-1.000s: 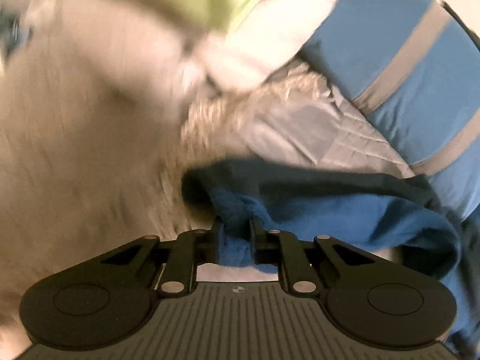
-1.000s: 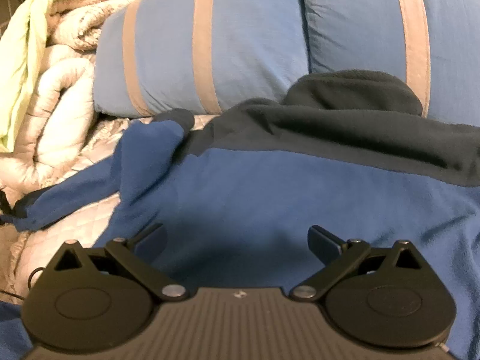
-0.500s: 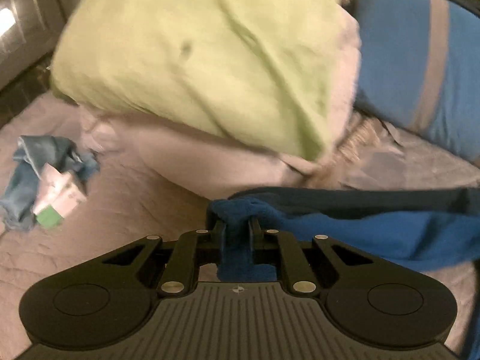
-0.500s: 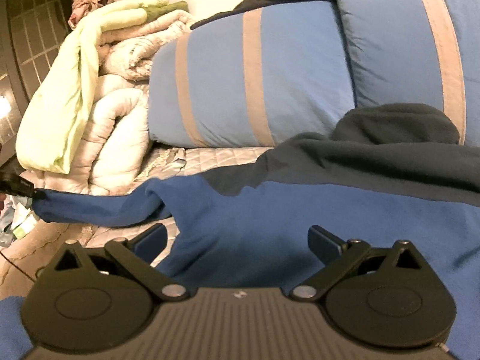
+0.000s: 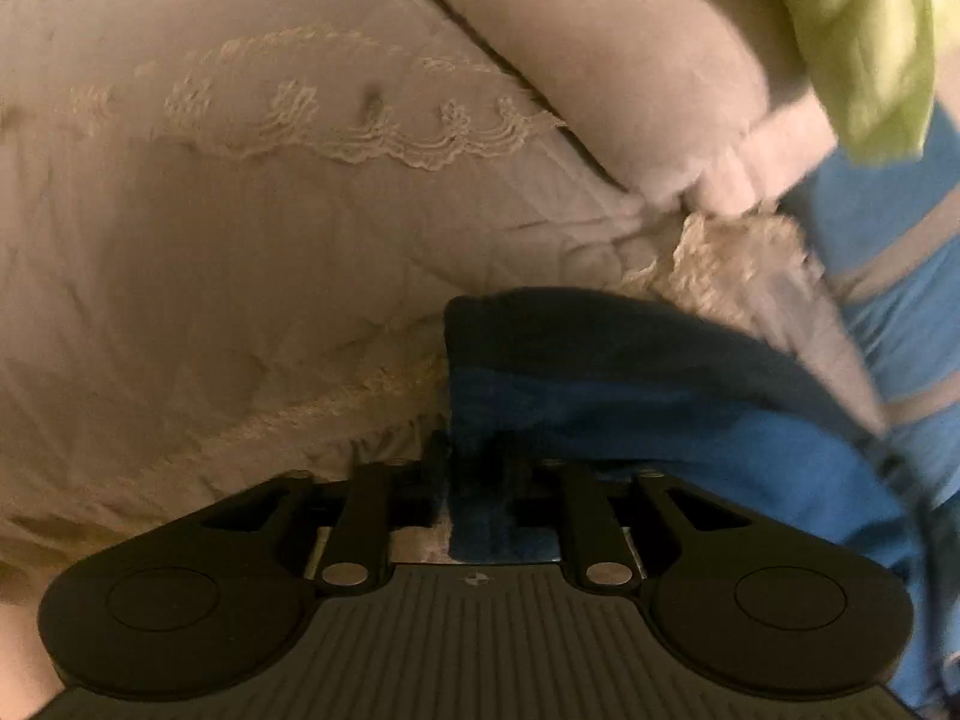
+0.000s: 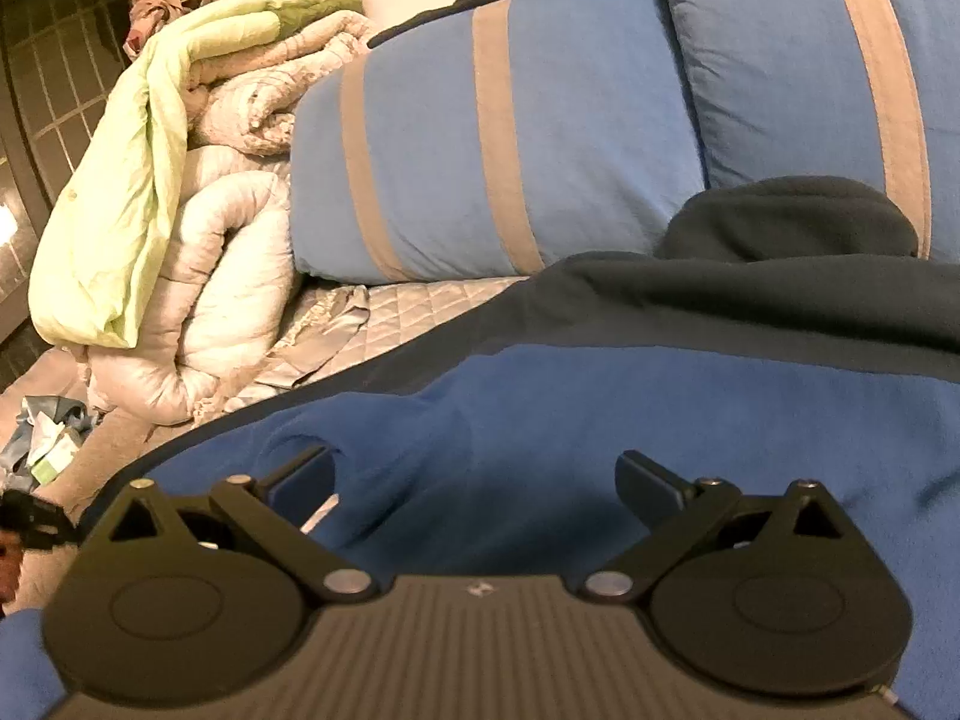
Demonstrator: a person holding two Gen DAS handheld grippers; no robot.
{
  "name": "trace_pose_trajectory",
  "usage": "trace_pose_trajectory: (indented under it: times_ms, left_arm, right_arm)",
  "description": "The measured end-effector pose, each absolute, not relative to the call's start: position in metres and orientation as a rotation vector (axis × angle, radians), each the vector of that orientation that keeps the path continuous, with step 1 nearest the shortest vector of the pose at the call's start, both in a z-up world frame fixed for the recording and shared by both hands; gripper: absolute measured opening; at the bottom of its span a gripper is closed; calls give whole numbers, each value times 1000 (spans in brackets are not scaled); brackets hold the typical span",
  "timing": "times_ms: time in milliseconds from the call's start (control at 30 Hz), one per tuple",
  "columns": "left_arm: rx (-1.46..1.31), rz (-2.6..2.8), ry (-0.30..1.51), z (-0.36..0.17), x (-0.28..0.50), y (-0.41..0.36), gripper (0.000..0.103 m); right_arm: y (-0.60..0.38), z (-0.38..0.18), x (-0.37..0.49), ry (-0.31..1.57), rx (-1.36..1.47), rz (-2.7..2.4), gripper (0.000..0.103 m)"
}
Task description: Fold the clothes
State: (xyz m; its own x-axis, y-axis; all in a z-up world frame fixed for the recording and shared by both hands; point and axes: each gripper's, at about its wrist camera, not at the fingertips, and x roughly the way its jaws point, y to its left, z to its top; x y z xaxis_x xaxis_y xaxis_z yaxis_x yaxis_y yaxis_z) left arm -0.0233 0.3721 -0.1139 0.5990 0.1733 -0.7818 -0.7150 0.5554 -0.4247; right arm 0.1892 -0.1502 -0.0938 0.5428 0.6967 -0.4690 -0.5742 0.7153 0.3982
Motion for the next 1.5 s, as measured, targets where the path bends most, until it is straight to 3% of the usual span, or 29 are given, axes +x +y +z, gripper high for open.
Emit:
trace_pose_trajectory:
  times_ms: [67, 133, 267, 333, 433, 567, 733, 800, 833, 867, 933, 1500]
  left_arm:
    - [-890, 581, 688, -113, -29, 382, 54]
    - [-944, 575, 617, -111, -31, 394, 61]
    - [-1048, 562, 545, -114, -26, 413, 62]
    - [-1111, 540, 529, -123, -18, 421, 60]
    - [-1148, 511, 515, -132, -11, 430, 25]
    - [-1052, 547, 475, -121, -2, 429, 19]
    - [-648, 470, 365, -58, 15, 404, 19]
    - [-512, 455, 335, -46, 23, 394, 24]
    - [-470, 467, 341, -45, 27, 391, 37]
    - [-455, 502, 373, -46, 31, 389, 58]
    - [-433, 565, 432, -48, 38, 387, 71]
    - [-580, 604, 839, -104, 21, 390, 72]
  right_arm:
    - [-151, -95, 190, 654, 211, 753, 103]
    - [-151, -97, 192, 662, 215, 745, 103]
    - [-148, -99, 191, 665, 201, 743, 103]
    - [-146, -100, 190, 666, 188, 744, 103]
    - [-145, -102, 190, 670, 173, 742, 103]
    - [-143, -104, 190, 679, 166, 740, 103]
    - [-141, -104, 190, 677, 157, 747, 103]
    - [-141, -104, 190, 677, 156, 749, 103]
    - [-140, -104, 190, 678, 153, 750, 103]
    - [-139, -104, 190, 678, 152, 751, 103]
    - [-139, -103, 189, 675, 148, 755, 103]
    - [-138, -99, 189, 672, 158, 755, 103]
